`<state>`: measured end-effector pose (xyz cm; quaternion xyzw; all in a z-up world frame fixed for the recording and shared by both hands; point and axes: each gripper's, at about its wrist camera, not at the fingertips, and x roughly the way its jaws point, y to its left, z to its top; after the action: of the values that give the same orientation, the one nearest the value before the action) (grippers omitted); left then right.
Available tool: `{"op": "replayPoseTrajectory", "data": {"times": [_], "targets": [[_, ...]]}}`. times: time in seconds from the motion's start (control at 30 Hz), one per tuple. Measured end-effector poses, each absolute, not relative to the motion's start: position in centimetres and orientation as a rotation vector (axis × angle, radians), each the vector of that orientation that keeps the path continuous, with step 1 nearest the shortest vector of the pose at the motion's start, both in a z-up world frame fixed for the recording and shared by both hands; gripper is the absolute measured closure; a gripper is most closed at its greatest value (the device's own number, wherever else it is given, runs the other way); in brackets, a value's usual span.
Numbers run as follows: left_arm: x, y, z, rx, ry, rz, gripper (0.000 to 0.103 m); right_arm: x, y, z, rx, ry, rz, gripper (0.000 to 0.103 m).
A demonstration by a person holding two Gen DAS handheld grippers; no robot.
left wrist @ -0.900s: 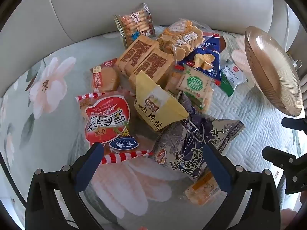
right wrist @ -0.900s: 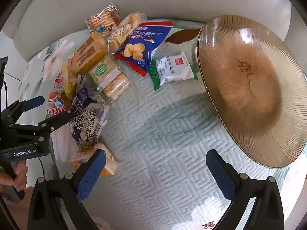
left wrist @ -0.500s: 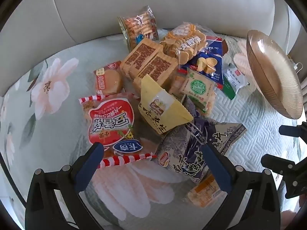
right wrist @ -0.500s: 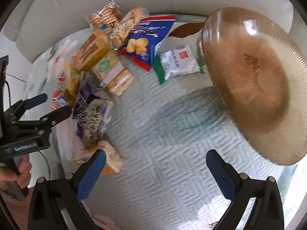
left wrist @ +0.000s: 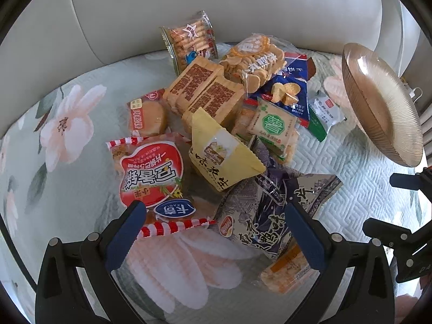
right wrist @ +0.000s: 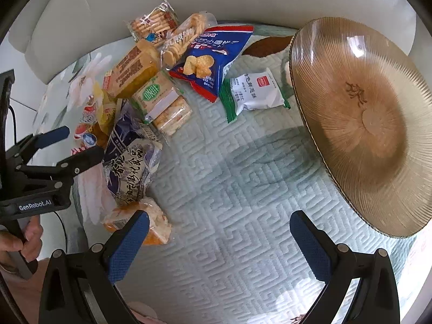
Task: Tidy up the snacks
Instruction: 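Move both tools toward the snack pile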
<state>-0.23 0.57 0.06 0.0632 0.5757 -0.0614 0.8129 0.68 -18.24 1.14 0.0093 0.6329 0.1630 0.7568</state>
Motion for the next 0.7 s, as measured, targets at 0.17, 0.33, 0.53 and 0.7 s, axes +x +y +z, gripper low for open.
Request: {"op": "replayPoseTrajectory", "data": {"times": [0.17,0.33,0.53,0.7], "targets": [[-0.15,0.82,-0.09,0.125,1.239,-0.132,0.0,0.65,-18.01,1.14,0.019,1.375,0.38,0.0],[0.04,0.7,-0.12,0.125,1.242,-0.127,0.0,0.27,-17.7,1.16,0.018,1.371,0.394,0.0],[0.08,0.9,-0.27,0.116,1.25,-0.122,0.0,0.21,-17.87,1.11,0.021,1.368,0.395,0.0],[0.16,0.97,-0.24,0.116,1.249,-0.118,0.0,0.09,-17.92,1.07,0.015,1.372,0.389,0.0]]}}
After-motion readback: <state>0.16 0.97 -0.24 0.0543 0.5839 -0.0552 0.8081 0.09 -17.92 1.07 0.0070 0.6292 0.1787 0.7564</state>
